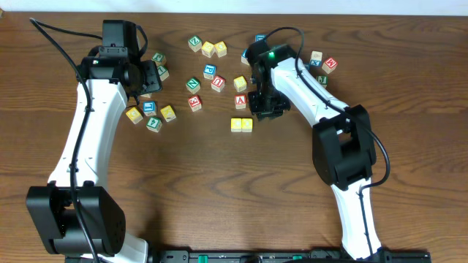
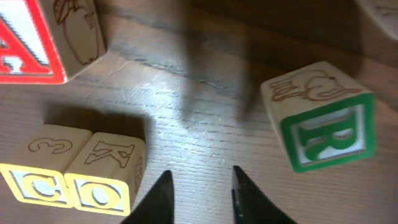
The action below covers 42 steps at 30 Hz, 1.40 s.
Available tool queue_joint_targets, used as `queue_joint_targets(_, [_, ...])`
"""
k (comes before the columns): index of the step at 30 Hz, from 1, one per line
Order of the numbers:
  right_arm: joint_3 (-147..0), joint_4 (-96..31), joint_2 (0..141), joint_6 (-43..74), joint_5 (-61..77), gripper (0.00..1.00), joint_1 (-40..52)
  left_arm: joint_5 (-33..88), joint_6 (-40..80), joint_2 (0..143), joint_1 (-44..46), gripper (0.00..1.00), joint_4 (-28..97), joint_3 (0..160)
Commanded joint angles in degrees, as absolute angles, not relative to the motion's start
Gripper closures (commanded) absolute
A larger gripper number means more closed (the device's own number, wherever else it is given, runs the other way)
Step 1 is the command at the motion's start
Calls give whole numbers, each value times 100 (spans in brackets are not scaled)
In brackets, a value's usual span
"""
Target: Spell out CORL
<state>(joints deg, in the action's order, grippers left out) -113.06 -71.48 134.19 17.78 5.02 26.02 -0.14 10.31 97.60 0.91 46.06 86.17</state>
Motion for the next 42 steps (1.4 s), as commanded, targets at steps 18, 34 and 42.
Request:
queue_joint_targets(18, [-11452, -6764, 12853, 4270, -438, 35, 2366, -8, 1013, 9625, 69, 39, 4600, 8560])
queue_joint_targets(34, [-11010, -6359, 12860, 4475, -438, 38, 2335, -8, 1015, 9625, 69, 39, 4600, 8560])
queue_joint_targets(42, [-10849, -6392, 12860, 4475, -436, 39, 2329, -8, 1017, 9625, 69, 39, 4600, 8560])
